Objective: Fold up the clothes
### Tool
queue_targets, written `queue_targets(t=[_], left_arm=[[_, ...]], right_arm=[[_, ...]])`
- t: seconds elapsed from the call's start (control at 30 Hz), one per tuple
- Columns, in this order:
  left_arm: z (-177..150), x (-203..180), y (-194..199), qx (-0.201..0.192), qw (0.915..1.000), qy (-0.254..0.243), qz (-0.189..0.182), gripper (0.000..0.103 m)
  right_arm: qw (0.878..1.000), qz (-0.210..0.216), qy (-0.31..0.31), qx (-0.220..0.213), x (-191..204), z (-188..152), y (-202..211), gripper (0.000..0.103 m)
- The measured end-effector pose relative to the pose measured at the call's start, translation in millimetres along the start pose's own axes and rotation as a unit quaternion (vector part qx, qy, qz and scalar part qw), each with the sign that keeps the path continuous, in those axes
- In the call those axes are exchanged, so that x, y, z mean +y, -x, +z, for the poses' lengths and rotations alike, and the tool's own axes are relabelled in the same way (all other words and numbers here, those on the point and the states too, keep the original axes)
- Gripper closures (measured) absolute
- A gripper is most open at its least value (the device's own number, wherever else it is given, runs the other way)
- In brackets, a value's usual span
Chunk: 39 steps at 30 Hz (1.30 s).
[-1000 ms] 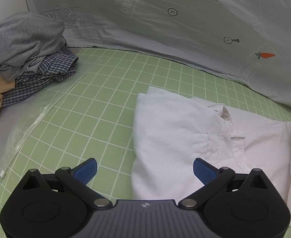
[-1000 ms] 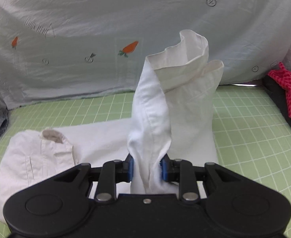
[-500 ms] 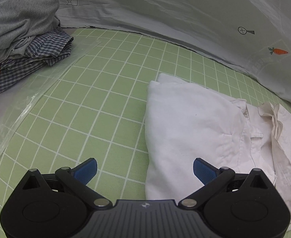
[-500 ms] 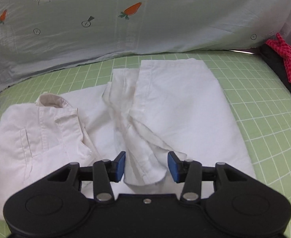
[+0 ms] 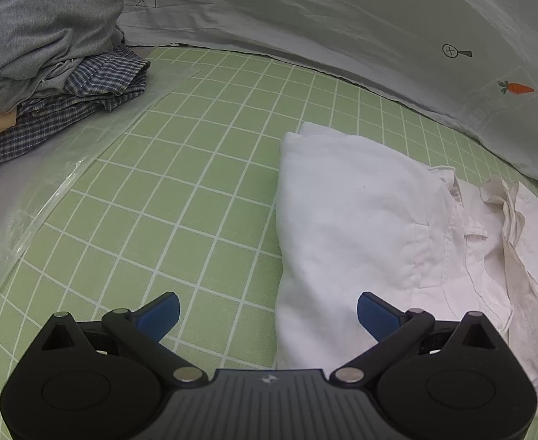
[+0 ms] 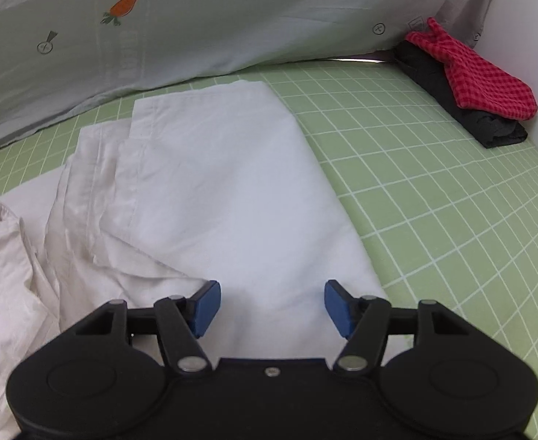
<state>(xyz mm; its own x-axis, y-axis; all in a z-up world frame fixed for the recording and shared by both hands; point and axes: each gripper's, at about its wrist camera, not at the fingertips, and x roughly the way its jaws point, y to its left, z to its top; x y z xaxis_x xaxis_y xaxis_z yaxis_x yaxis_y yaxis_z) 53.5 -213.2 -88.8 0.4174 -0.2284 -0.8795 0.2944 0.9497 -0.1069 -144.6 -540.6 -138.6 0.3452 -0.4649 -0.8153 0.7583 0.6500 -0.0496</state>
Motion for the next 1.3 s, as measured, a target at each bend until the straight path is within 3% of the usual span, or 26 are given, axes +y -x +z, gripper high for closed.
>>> queue_targets(t=[0.2, 0.27, 0.47, 0.8, 1.07, 1.13, 1.2, 1.3], left_arm=[[-5, -3, 4, 0.000, 1.0000, -0.008, 0.003, 0.001], [-6, -3, 5, 0.000, 1.0000, -0.009, 0.004, 0.001], [-8, -3, 7, 0.002, 0.9999, -0.010, 0.005, 0.001], [-35, 1, 25, 0.014, 0.9993, -0.032, -0.012, 0.001], [-49, 11, 37, -0.001, 0.9993, -0.037, -0.004, 0.001], [-52, 11, 40, -0.007, 0.9991, -0.043, 0.001, 0.001], [-56, 11, 45, -0.012, 0.9988, -0.047, 0.004, 0.001], [-63, 12, 52, -0.017, 0.9987, -0.048, 0.003, 0.001]], right_arm=[[0.992, 0.121, 0.026, -0.018, 27, -11, 25, 0.039], [0.990, 0.133, 0.026, -0.030, 31, -12, 34, 0.037], [0.991, 0.121, 0.040, -0.047, 37, -18, 47, 0.024], [0.986, 0.132, 0.090, -0.047, 57, -52, 65, 0.019], [0.982, 0.092, 0.149, -0.076, 81, -61, 42, 0.019], [0.979, 0.092, 0.161, -0.082, 83, -62, 39, 0.031], [0.977, 0.100, 0.169, -0.082, 83, -63, 39, 0.078], [0.974, 0.082, 0.181, -0.107, 76, -67, 53, 0.093]])
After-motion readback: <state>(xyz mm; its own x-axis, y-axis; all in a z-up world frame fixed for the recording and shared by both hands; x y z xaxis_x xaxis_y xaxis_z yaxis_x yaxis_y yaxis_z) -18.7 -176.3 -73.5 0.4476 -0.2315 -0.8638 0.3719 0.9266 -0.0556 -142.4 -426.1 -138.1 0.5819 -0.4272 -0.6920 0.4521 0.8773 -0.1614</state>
